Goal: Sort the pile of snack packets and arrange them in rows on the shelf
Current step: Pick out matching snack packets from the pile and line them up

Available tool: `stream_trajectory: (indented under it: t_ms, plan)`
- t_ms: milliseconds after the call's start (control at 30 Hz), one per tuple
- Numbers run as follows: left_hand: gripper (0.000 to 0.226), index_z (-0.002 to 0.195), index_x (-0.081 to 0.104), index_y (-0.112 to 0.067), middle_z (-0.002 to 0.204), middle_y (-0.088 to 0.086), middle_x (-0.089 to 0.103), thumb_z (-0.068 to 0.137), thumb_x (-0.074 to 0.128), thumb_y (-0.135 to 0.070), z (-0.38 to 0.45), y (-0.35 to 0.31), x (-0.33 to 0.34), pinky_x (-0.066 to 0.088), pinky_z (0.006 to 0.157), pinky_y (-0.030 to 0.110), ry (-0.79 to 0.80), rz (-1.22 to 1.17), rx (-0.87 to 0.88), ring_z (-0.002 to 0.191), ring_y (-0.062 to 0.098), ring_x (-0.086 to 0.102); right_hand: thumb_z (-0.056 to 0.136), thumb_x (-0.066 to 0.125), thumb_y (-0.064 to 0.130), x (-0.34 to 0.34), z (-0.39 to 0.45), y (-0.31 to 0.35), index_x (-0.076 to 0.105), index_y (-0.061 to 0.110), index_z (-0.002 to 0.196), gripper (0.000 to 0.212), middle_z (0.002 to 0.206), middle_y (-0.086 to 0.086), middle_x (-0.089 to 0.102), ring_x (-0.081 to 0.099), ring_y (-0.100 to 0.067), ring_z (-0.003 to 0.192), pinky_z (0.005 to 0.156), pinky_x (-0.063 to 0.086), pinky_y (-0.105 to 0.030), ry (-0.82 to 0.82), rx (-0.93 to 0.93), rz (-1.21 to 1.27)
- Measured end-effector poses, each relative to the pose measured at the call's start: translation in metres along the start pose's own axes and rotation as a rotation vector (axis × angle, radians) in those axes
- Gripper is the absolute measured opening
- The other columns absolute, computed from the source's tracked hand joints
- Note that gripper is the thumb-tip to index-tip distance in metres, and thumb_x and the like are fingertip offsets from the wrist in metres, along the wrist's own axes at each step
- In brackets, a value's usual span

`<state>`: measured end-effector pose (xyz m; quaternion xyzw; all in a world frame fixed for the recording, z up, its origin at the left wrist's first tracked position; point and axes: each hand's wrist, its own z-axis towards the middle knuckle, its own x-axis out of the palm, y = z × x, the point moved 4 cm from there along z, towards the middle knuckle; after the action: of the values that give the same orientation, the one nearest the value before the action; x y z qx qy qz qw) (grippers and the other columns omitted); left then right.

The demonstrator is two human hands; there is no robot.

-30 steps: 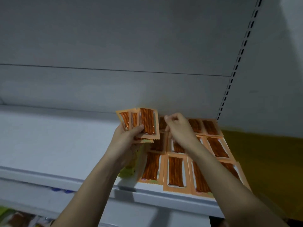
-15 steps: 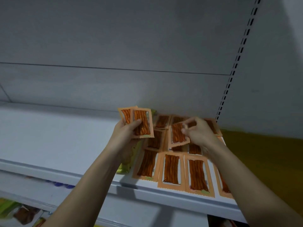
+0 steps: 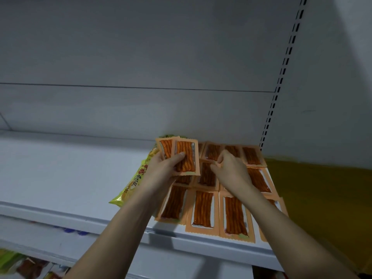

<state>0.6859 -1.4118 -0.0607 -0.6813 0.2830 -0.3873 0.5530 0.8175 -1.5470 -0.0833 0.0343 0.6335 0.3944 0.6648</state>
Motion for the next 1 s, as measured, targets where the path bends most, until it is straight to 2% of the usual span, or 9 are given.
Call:
stream_trajectory:
  t_ms: [100,200,333,467,533,667,733,867,1000]
  plan:
    - [0.018,0.114,0.064,-0.004,0.101,0.015,0.077,0.098,0.06,-0.013,-0.001,0.01,0.007,0.06,0.083,0.039,0.01,0.008,-0.011,0.091,0.027,0.075,0.099,0.052,0.044,-0.012,-0.007,0.003,0.057,0.021,0.107,0.025,0.085,0.003,0.066,0.066,-0.016,0.075,0.071,0.059,-0.041,0.1,0.051,0.325]
    - [0.02,0.115,0.064,-0.003,0.098,0.014,0.077,0.098,0.061,-0.012,-0.002,0.021,0.021,0.061,0.071,0.031,0.058,0.036,-0.056,0.086,0.025,0.075,0.099,0.054,0.04,-0.026,-0.018,0.005,0.054,0.017,0.117,0.03,0.091,-0.005,0.07,0.07,-0.021,0.078,0.07,0.059,-0.036,0.191,0.07,0.618]
    - [0.021,0.117,0.064,-0.006,0.106,0.015,0.076,0.099,0.059,-0.017,0.0,0.03,0.048,0.058,0.087,0.041,0.146,0.088,-0.075,0.098,0.029,0.074,0.095,0.065,0.021,-0.043,-0.026,-0.007,0.049,0.021,0.121,0.031,0.094,-0.001,0.07,0.071,-0.014,0.078,0.066,0.06,-0.028,0.147,0.078,0.673]
    - [0.02,0.117,0.065,-0.008,0.106,0.014,0.076,0.102,0.052,-0.014,0.005,0.035,0.063,0.057,0.093,0.05,0.124,0.088,-0.088,0.099,0.03,0.074,0.095,0.064,0.011,-0.052,-0.026,-0.041,0.052,0.02,0.117,0.027,0.097,0.0,0.068,0.069,-0.013,0.087,0.077,0.061,-0.036,0.056,0.194,0.73]
    - [0.02,0.118,0.064,-0.01,0.105,0.012,0.076,0.1,0.056,-0.012,0.01,0.038,0.059,0.056,0.092,0.053,0.073,0.098,-0.082,0.097,0.029,0.074,0.095,0.063,0.01,-0.054,-0.023,-0.06,0.054,0.022,0.112,0.023,0.103,-0.004,0.068,0.068,-0.018,0.096,0.083,0.06,-0.043,0.025,0.241,0.717]
    - [0.019,0.113,0.061,-0.009,0.097,0.01,0.077,0.095,0.062,-0.003,0.013,0.035,0.043,0.06,0.073,0.037,-0.028,0.081,-0.064,0.088,0.023,0.076,0.092,0.066,0.009,-0.049,-0.016,-0.081,0.057,0.029,0.096,0.022,0.108,-0.007,0.068,0.068,-0.024,0.098,0.082,0.06,-0.048,0.04,0.288,0.607]
    - [0.027,0.119,0.059,-0.009,0.102,0.012,0.077,0.093,0.066,-0.004,0.013,0.034,0.038,0.06,0.076,0.04,-0.044,0.087,-0.064,0.092,0.026,0.075,0.09,0.069,0.015,-0.041,-0.01,-0.084,0.058,0.032,0.09,0.021,0.107,-0.006,0.069,0.069,-0.026,0.096,0.08,0.06,-0.049,0.037,0.287,0.511]
    - [0.03,0.12,0.059,-0.008,0.101,0.014,0.077,0.091,0.067,-0.004,0.013,0.033,0.033,0.059,0.078,0.043,-0.042,0.123,-0.075,0.089,0.029,0.076,0.091,0.069,0.015,-0.031,-0.004,-0.077,0.056,0.028,0.095,0.019,0.107,-0.005,0.067,0.069,-0.024,0.091,0.078,0.06,-0.044,0.026,0.261,0.358]
    - [0.027,0.118,0.063,-0.009,0.099,0.009,0.078,0.091,0.068,-0.007,0.013,0.031,0.035,0.059,0.078,0.039,-0.01,0.187,-0.079,0.089,0.025,0.076,0.089,0.072,0.016,-0.03,-0.003,-0.067,0.052,0.022,0.103,0.025,0.089,-0.003,0.064,0.069,-0.02,0.071,0.067,0.061,-0.044,0.005,0.215,0.245]
